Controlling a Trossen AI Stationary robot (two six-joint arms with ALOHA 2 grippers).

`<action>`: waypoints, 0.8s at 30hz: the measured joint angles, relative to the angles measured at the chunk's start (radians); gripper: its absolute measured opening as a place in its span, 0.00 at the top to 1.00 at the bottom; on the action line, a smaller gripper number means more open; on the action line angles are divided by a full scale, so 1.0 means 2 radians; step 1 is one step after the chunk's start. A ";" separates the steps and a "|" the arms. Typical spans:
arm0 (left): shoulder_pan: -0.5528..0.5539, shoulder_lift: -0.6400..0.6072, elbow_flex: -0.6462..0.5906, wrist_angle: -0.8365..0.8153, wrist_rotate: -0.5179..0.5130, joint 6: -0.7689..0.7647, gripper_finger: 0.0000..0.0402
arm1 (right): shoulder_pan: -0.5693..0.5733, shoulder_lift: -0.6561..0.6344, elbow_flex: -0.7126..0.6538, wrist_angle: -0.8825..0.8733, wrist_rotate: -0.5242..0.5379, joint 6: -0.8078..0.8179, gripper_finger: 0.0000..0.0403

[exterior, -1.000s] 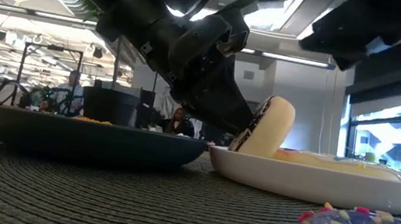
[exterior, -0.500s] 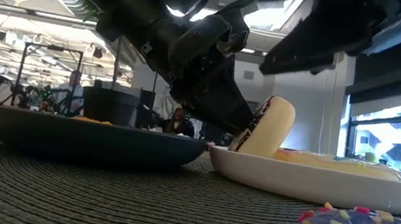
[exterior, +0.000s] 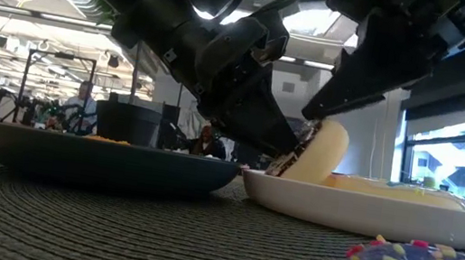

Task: Pick & Place donuts
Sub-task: Put the large black donut onto the white plate, then put the small brown donut onto the black plate

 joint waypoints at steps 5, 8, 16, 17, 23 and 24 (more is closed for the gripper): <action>0.000 -0.002 0.000 0.000 0.000 0.000 0.59 | 0.000 0.000 0.000 -0.021 -0.007 0.014 0.65; 0.000 -0.007 0.000 0.000 0.000 0.000 0.59 | 0.000 0.000 0.000 -0.025 -0.007 0.015 0.65; -0.002 -0.055 0.000 -0.052 0.001 0.000 0.58 | 0.000 -0.002 0.000 -0.019 -0.006 0.013 0.65; -0.002 -0.065 0.000 -0.067 0.001 0.000 0.58 | 0.000 -0.005 0.000 -0.015 -0.001 0.013 0.65; -0.017 -0.139 -0.024 -0.150 0.003 0.006 0.58 | 0.016 -0.050 0.000 -0.041 -0.013 0.007 0.65; -0.022 -0.155 -0.032 -0.161 0.003 0.004 0.58 | 0.021 -0.060 0.000 -0.059 -0.027 0.007 0.65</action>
